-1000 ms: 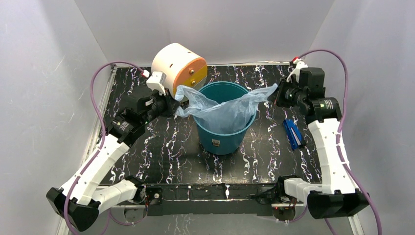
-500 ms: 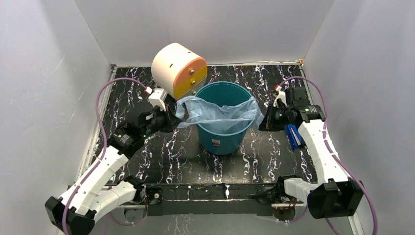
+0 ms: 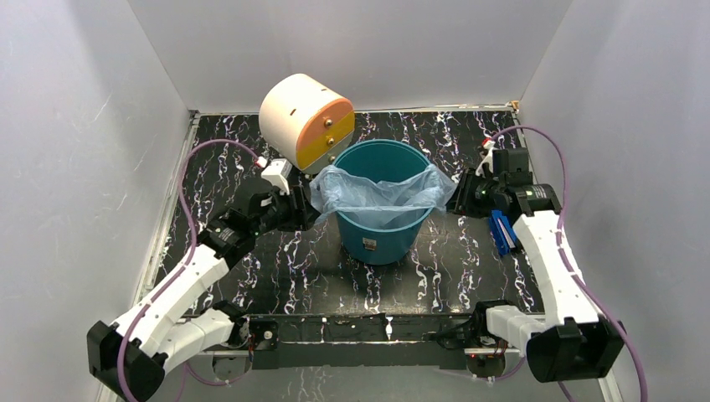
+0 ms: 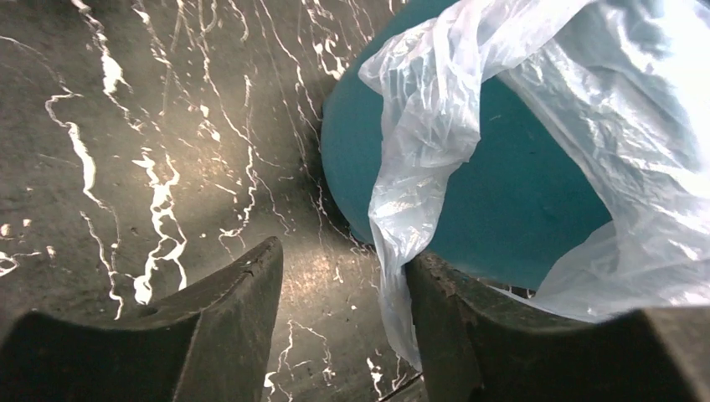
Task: Put the trash bags into the trash bin
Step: Place the trash bag in the trash bin.
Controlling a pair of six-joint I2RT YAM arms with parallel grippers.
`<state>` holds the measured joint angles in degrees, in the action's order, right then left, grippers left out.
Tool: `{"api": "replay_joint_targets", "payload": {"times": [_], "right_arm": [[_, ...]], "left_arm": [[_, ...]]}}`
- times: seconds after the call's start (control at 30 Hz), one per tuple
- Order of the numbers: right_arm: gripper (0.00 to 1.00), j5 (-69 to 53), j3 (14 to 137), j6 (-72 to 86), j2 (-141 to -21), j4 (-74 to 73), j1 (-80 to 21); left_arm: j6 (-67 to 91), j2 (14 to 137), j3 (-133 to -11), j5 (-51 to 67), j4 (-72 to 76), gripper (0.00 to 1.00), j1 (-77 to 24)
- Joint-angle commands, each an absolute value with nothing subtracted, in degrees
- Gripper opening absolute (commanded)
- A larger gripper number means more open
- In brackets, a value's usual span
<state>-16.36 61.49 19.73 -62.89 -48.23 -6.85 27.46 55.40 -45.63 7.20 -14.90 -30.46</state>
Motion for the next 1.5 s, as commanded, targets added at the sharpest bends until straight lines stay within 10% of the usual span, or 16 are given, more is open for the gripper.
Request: {"api": "replay_joint_targets", "payload": {"times": [0.0,0.43,1.0,1.47], "right_arm": [[0.46,-4.16,66.17,22.17,-54.61,-43.58,-6.77],[0.60,1.36,69.91,21.03,-47.94,-34.12,-6.77],[0.72,-22.44,77.54,-6.93,-61.18,-32.32,-6.85],[0.56,-29.48,79.50,-4.47,-66.97,-35.96,-6.84]], "left_arm": [[25.93,49.51,-49.27,-0.04,-17.83,0.61,-30.15],[17.78,45.04,-62.07,-12.45,-27.82,0.83,-30.06],[-12.80,80.06,-99.06,26.08,-50.40,0.88,-29.80],[-12.98,83.71,-100.89,21.31,-52.29,0.49,-29.49]]}}
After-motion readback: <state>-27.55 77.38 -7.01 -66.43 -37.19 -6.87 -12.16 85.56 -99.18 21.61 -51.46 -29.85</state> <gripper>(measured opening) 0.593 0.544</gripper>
